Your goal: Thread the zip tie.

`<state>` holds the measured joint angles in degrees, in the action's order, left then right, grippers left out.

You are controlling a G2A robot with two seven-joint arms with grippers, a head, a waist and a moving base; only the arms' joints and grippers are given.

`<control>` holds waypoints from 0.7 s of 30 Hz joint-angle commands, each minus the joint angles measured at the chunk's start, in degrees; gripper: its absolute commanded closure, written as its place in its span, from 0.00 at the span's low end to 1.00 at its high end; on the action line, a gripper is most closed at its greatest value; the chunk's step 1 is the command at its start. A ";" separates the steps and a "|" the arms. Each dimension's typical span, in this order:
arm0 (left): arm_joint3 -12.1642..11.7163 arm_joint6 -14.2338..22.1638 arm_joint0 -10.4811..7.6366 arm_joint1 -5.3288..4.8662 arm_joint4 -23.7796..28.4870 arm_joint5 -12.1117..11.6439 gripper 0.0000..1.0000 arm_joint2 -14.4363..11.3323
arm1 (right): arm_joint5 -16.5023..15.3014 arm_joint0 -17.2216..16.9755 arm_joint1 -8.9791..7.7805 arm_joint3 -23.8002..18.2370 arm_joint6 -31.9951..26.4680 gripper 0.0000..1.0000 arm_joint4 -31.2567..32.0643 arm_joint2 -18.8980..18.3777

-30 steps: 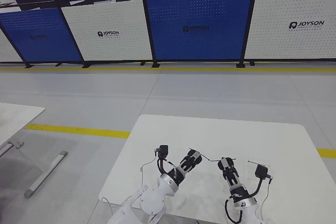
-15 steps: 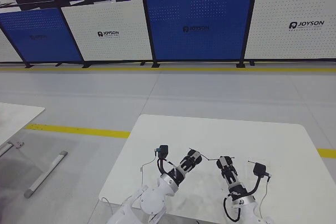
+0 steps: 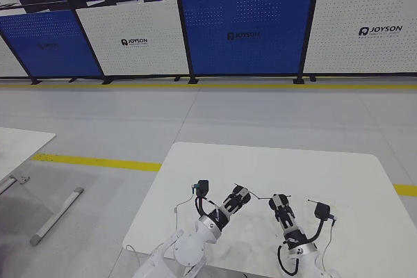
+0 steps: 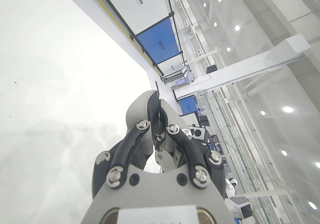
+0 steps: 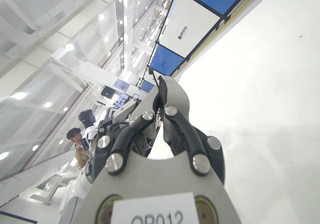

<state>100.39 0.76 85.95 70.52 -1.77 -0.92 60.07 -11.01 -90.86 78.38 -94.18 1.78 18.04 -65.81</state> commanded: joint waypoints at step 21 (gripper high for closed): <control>0.00 0.00 0.00 0.00 0.00 0.00 1.00 0.00 | 1.32 -1.12 0.26 -1.08 -3.13 1.00 -6.55 0.45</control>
<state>100.39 0.76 85.95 70.52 -1.77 -0.92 60.07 -9.65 -91.76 78.67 -95.11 -1.31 11.43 -65.28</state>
